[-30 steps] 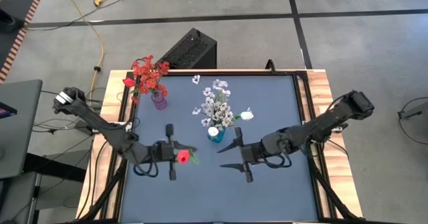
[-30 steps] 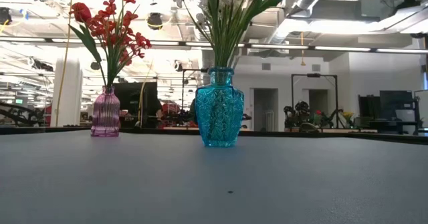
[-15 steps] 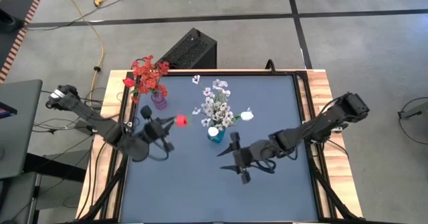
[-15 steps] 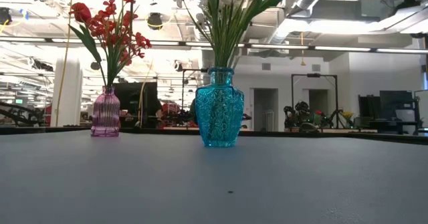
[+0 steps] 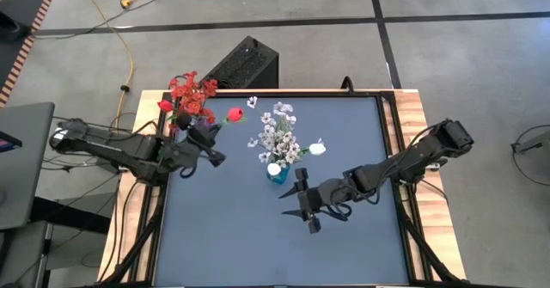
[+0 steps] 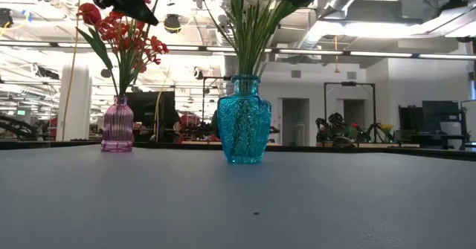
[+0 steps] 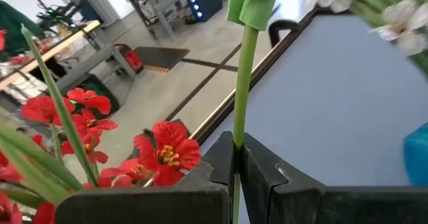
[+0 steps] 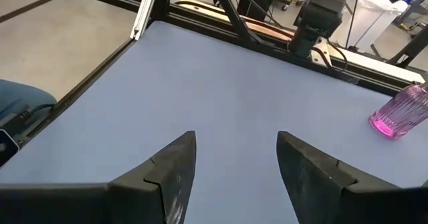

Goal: Sort flowers into vase by color
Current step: Put the red flower into the purple vase

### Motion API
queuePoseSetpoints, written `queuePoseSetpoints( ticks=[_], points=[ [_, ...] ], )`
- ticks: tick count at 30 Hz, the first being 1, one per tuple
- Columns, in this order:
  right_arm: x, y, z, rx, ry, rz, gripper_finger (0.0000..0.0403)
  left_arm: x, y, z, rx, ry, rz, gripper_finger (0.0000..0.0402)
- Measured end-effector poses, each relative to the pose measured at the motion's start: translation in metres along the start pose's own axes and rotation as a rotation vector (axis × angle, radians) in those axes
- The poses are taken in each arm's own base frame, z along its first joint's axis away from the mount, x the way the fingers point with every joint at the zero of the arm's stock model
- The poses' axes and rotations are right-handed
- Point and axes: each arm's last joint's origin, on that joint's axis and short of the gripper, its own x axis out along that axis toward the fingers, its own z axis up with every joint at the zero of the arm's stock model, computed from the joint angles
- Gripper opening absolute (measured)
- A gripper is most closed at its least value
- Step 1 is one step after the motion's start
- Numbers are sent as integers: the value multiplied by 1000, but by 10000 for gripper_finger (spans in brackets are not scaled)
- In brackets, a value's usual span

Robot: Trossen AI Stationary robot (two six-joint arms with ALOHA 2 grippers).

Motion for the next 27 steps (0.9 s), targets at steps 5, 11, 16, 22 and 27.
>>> queuePoseSetpoints(
  ticks=[5,11,16,22,27],
  points=[
    [0,0,0,0,0,0,232,17,-2,-10,90,48,59,0],
    [0,0,0,3,0,-1,232,34,-4,-32,169,93,123,0],
    [0,0,0,2,3,0,232,35,-2,-35,177,90,194,0],
    [0,0,0,-12,0,-2,232,36,0,-32,228,76,240,0],
    [1,-3,0,-8,-3,-11,232,38,2,-30,266,76,262,0]
  ],
)
